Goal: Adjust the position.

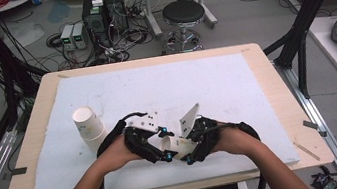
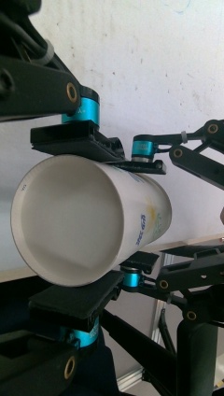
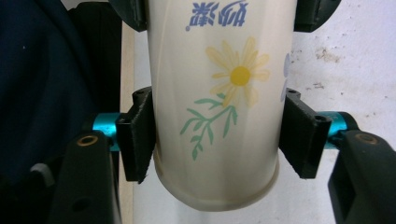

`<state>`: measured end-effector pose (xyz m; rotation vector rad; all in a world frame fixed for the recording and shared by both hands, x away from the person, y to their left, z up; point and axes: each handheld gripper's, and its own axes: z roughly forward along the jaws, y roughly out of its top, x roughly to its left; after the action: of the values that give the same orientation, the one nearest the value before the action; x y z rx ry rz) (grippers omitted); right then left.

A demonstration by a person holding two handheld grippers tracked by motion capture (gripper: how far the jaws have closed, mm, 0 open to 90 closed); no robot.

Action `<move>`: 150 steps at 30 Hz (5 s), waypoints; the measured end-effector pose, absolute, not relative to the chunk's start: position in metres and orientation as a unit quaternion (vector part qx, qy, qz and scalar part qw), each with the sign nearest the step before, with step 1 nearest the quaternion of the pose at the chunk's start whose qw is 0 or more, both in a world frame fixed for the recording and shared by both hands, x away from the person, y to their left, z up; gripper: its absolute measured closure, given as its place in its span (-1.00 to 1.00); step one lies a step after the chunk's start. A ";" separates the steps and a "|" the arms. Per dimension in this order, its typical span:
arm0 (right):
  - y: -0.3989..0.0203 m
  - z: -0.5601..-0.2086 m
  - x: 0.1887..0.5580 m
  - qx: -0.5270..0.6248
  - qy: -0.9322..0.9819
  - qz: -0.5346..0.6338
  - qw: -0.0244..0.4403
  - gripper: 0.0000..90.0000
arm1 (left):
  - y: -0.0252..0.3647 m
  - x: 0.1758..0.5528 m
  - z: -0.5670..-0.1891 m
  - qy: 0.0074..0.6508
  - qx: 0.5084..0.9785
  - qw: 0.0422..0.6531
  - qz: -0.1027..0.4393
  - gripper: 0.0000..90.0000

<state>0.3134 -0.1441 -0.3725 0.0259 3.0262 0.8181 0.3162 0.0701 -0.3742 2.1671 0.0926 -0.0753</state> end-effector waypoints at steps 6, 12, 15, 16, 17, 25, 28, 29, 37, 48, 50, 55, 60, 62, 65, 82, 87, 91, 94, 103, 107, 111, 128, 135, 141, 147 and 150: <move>-0.153 -0.366 0.315 0.052 0.950 0.309 0.013 -0.57 | 0.076 0.316 -0.378 0.055 0.867 0.494 -0.026 -0.17; -0.169 -0.364 0.313 0.078 0.934 0.348 0.009 -0.57 | 0.084 0.317 -0.388 0.071 0.846 0.528 -0.030 -0.17; -0.179 -0.365 0.312 0.096 0.918 0.385 0.011 -0.57 | 0.089 0.317 -0.392 0.081 0.831 0.550 -0.026 -0.18; -0.182 -0.366 0.311 0.100 0.911 0.400 0.015 -0.57 | 0.090 0.317 -0.393 0.082 0.828 0.555 -0.022 -0.18; -0.186 -0.366 0.310 0.106 0.904 0.413 0.021 -0.57 | 0.092 0.317 -0.393 0.085 0.823 0.561 -0.020 -0.18; -0.208 -0.378 0.303 0.135 0.861 0.487 0.061 -0.58 | 0.097 0.314 -0.394 0.087 0.799 0.595 0.006 -0.18; -0.215 -0.383 0.300 0.142 0.847 0.506 0.077 -0.58 | 0.098 0.313 -0.392 0.090 0.790 0.606 0.016 -0.18; -0.217 -0.384 0.299 0.143 0.843 0.512 0.080 -0.58 | 0.098 0.313 -0.392 0.092 0.787 0.609 0.020 -0.18; -0.225 -0.394 0.298 0.147 0.829 0.534 0.075 -0.58 | 0.100 0.311 -0.397 0.098 0.768 0.632 0.029 -0.18; -0.221 -0.397 0.300 0.134 0.830 0.538 0.064 -0.58 | 0.100 0.309 -0.396 0.088 0.757 0.647 0.019 -0.18; -0.220 -0.398 0.300 0.132 0.829 0.540 0.059 -0.58 | 0.099 0.308 -0.396 0.083 0.756 0.649 0.014 -0.18; -0.215 -0.400 0.300 0.120 0.829 0.544 0.048 -0.58 | 0.093 0.308 -0.396 0.069 0.760 0.646 -0.002 -0.18; -0.212 -0.401 0.300 0.110 0.827 0.549 0.038 -0.57 | 0.089 0.308 -0.396 0.058 0.759 0.649 -0.012 -0.18; -0.212 -0.400 0.300 0.107 0.825 0.554 0.035 -0.57 | 0.088 0.308 -0.396 0.052 0.759 0.648 -0.013 -0.18; -0.214 -0.400 0.299 0.093 0.823 0.559 0.029 -0.45 | 0.088 0.308 -0.396 0.046 0.757 0.652 -0.016 -0.18; -0.221 -0.395 0.300 0.088 0.785 0.613 0.006 -0.27 | 0.090 0.310 -0.400 0.037 0.724 0.688 -0.026 -0.18; -0.223 -0.394 0.300 0.090 0.782 0.616 0.002 -0.25 | 0.089 0.308 -0.400 0.048 0.728 0.683 -0.024 -0.25; -0.223 -0.393 0.300 0.095 0.785 0.612 -0.006 -0.25 | 0.087 0.308 -0.398 0.079 0.750 0.656 -0.016 -0.68; -0.224 -0.393 0.302 0.105 0.800 0.590 -0.007 -0.25 | 0.087 0.306 -0.396 0.077 0.769 0.635 -0.007 -0.69; -0.213 -0.379 0.307 0.106 0.848 0.520 0.008 -0.27 | 0.083 0.308 -0.389 0.076 0.815 0.574 0.027 -0.68; -0.206 -0.370 0.310 0.103 0.866 0.489 0.011 -0.27 | 0.081 0.308 -0.387 0.071 0.826 0.558 0.030 -0.68; -0.200 -0.361 0.312 0.095 0.879 0.467 0.017 -0.27 | 0.079 0.309 -0.386 0.072 0.833 0.548 0.027 -0.68; -0.172 -0.341 0.315 0.059 0.934 0.349 0.041 -0.27 | 0.067 0.311 -0.388 0.063 0.871 0.486 0.042 -0.66; -0.165 -0.342 0.317 0.054 0.944 0.325 0.037 -0.27 | 0.063 0.311 -0.392 0.055 0.886 0.458 0.045 -0.62; -0.160 -0.344 0.316 0.048 0.951 0.303 0.035 -0.26 | 0.059 0.311 -0.393 0.051 0.894 0.442 0.043 -0.59; -0.153 -0.344 0.316 0.039 0.959 0.278 0.039 -0.26 | 0.054 0.312 -0.395 0.045 0.903 0.425 0.044 -0.54; -0.151 -0.346 0.316 0.036 0.961 0.272 0.038 -0.26 | 0.053 0.312 -0.396 0.045 0.907 0.418 0.037 -0.51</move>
<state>0.3161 -0.1512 -0.3457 0.1093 2.9468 0.8348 0.3122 0.0529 -0.3962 2.2743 0.1136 0.0937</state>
